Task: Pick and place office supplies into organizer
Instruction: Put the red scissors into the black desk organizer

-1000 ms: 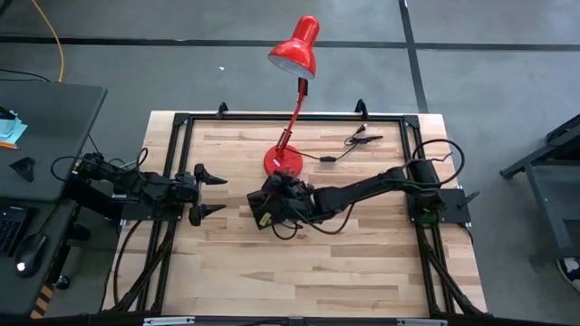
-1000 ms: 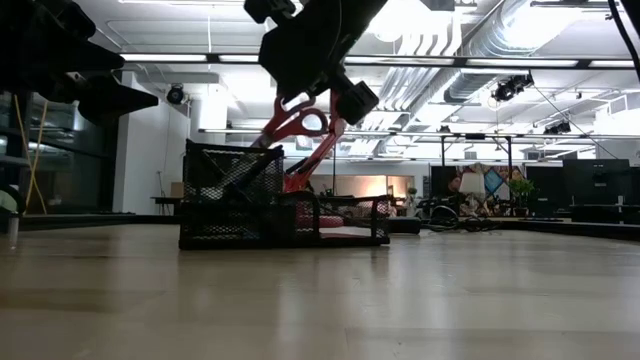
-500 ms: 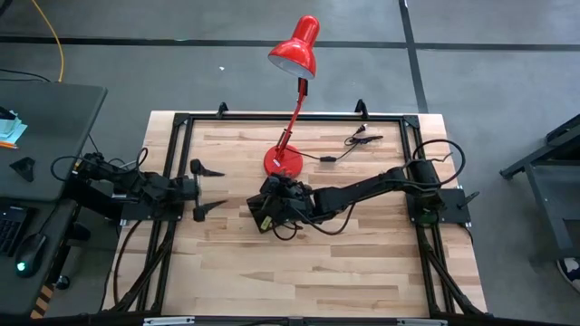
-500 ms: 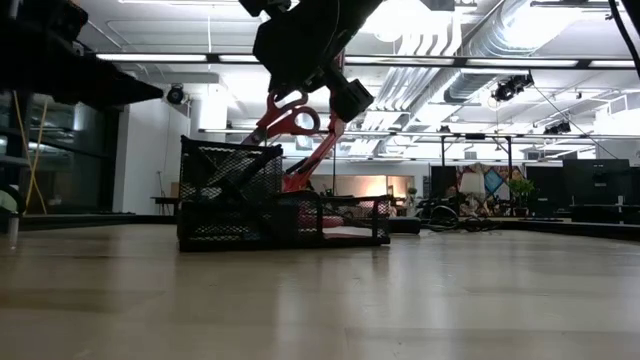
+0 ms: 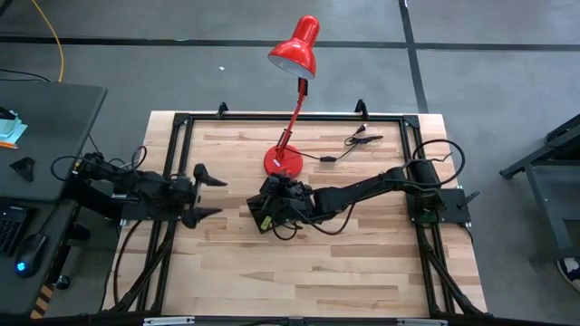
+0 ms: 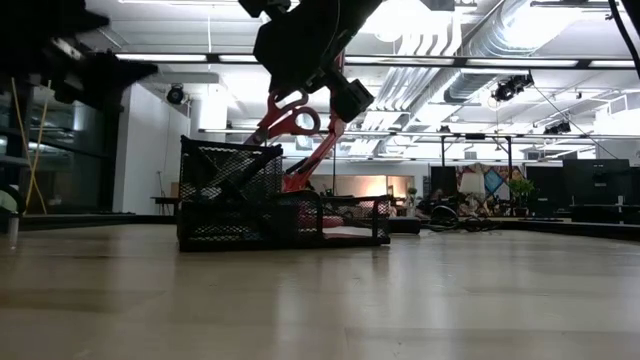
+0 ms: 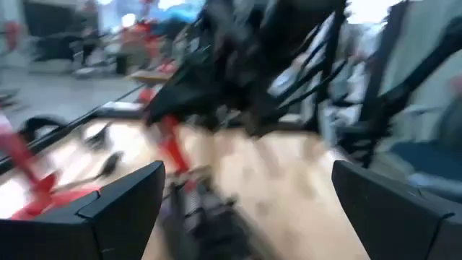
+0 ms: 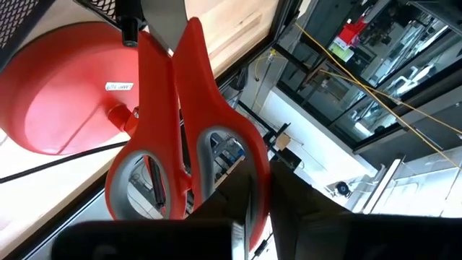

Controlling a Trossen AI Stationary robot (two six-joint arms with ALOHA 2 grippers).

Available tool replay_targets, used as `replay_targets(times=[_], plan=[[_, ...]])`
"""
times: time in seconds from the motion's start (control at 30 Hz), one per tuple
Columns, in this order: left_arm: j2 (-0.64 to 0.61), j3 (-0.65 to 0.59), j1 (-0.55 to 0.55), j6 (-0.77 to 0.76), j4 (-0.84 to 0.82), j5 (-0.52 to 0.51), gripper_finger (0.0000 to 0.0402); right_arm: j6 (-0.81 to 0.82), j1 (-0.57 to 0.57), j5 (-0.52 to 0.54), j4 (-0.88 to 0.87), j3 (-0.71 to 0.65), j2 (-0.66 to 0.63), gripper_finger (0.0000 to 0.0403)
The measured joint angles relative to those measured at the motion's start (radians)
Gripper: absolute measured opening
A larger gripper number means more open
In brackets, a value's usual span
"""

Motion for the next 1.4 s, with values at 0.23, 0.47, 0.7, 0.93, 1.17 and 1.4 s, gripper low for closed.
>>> replay_targets(times=[0.23, 0.47, 0.7, 0.93, 1.17, 1.4], plan=[[0.011, 0.000, 0.000, -0.088, 0.032, 0.045, 0.0381, -0.022, 0.000, 0.004, 0.001, 0.000, 0.000, 0.0005], [0.098, 0.000, 0.000, -0.221, 0.013, -0.290, 0.0381, -0.022, 0.001, 0.001, 0.008, 0.000, 0.000, 0.0012], [0.219, -0.001, 0.000, -0.336, 0.038, -0.374, 0.0381, -0.023, 0.001, 0.004, 0.008, 0.000, -0.001, 0.0009], [0.358, -0.001, 0.001, -0.380, 0.207, -0.276, 0.0381, -0.026, 0.003, 0.004, 0.008, 0.000, -0.001, 0.0005], [0.567, 0.000, 0.001, -0.349, 0.445, -0.246, 0.0381, -0.018, 0.004, 0.015, 0.008, 0.000, -0.001, 0.0011], [0.830, 0.060, 0.001, -0.329, 0.583, -0.300, 0.0381, -0.017, 0.017, 0.038, 0.010, 0.000, -0.001, 0.0007]])
